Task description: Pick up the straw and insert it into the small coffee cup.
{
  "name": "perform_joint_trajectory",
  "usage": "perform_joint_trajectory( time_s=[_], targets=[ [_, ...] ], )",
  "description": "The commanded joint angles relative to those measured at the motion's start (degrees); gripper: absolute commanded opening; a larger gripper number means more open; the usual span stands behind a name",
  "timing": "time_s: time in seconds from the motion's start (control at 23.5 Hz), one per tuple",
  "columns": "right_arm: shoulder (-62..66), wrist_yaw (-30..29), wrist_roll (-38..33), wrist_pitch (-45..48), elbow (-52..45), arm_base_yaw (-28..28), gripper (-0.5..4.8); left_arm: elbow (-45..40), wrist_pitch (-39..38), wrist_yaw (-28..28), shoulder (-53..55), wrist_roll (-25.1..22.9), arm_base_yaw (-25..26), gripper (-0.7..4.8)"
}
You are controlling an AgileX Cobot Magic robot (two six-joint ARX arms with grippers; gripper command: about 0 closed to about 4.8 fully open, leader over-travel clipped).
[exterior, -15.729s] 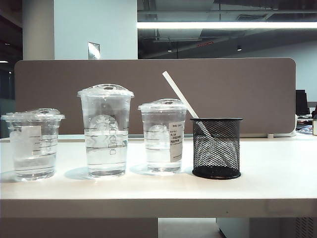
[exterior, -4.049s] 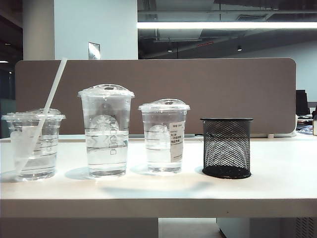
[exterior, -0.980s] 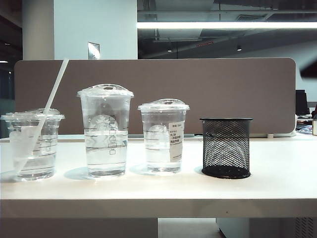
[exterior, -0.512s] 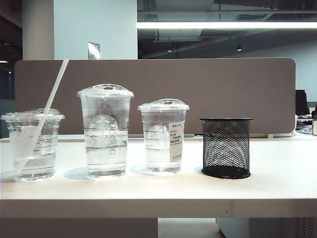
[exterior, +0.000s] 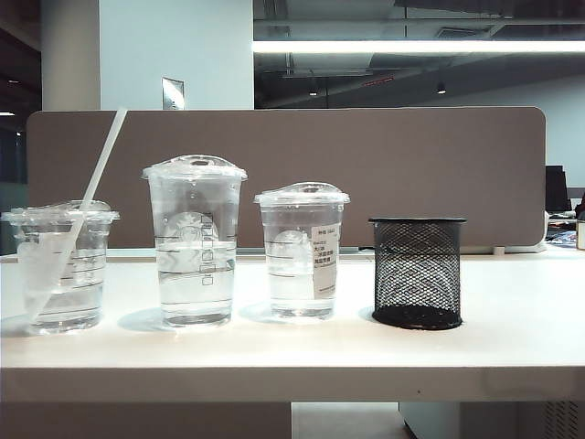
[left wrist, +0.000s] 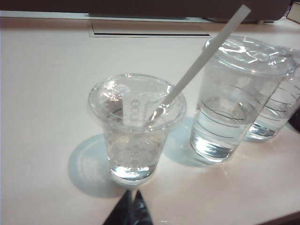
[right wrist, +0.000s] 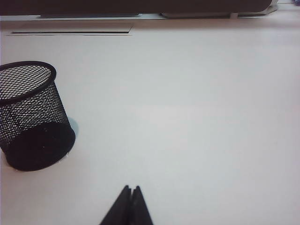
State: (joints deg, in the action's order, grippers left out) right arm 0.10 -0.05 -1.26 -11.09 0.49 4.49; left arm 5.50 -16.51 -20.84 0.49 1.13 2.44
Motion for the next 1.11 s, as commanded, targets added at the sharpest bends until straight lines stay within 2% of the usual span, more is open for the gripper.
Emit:
perform_joint_trajectory(
  time_s=[0.04, 0.9, 1.11],
  targets=[
    [-0.07, -0.04, -0.02, 0.44, -0.35, 0.02, 0.00, 0.07, 0.72, -0.13, 0.11, -0.04, -0.02, -0.05],
    [-0.07, -0.04, -0.02, 0.46, -0.35, 0.04, 0.00, 0.07, 0.72, -0.13, 0.07, -0.04, -0.02, -0.05],
    [-0.07, -0.04, -0.02, 0.48, -0.35, 0.04, 0.00, -0.04, 0.77, 0.37, -0.07, -1.27, -0.04, -0.05]
  ],
)
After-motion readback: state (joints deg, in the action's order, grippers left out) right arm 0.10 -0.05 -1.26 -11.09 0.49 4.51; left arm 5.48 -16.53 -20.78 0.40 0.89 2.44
